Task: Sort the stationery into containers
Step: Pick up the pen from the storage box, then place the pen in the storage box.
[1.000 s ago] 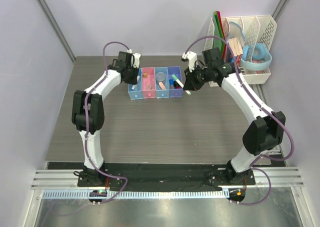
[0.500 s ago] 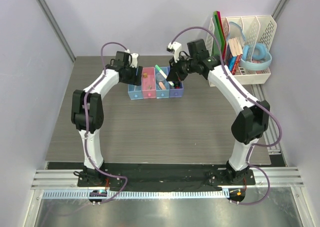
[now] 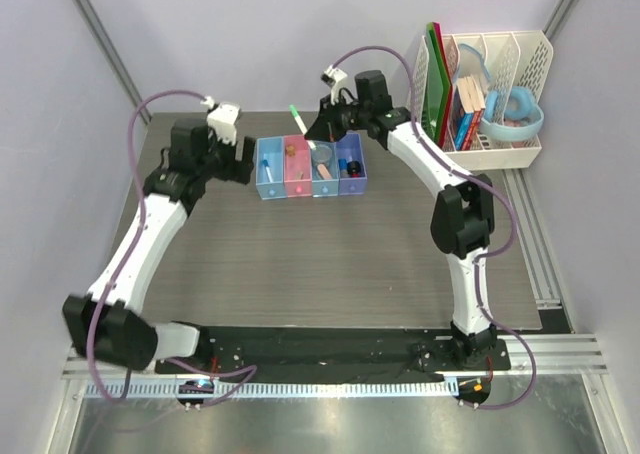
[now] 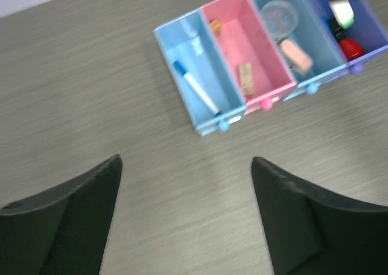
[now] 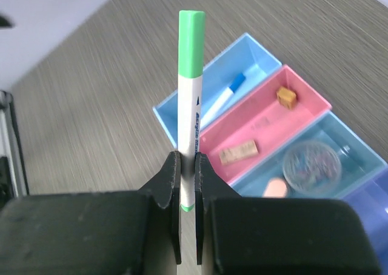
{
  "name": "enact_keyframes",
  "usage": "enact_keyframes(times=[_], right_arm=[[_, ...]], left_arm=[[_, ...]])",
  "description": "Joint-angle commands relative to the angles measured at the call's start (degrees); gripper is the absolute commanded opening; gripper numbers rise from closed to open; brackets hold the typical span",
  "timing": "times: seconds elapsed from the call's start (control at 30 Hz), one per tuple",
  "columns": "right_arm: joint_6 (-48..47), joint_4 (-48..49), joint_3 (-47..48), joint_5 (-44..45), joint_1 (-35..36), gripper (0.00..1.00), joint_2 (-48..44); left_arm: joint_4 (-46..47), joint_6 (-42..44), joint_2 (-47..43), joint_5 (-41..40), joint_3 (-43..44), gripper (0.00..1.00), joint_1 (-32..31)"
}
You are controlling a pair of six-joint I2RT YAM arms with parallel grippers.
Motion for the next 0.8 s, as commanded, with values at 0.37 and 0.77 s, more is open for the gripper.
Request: enact_keyframes(times=[0.37, 0.77], right_arm=[[9.6, 12.4, 11.4, -4.2, 6.6, 0.01, 13.3], [12.3, 18.1, 19.6, -3.0, 7.5, 0.01, 25.4]], left_arm=[[-6.7, 4.8, -29.8, -10.5, -24.4, 1.00, 0.7], [-10.9, 5.5, -35.8, -1.6, -28.4, 1.00, 4.4]])
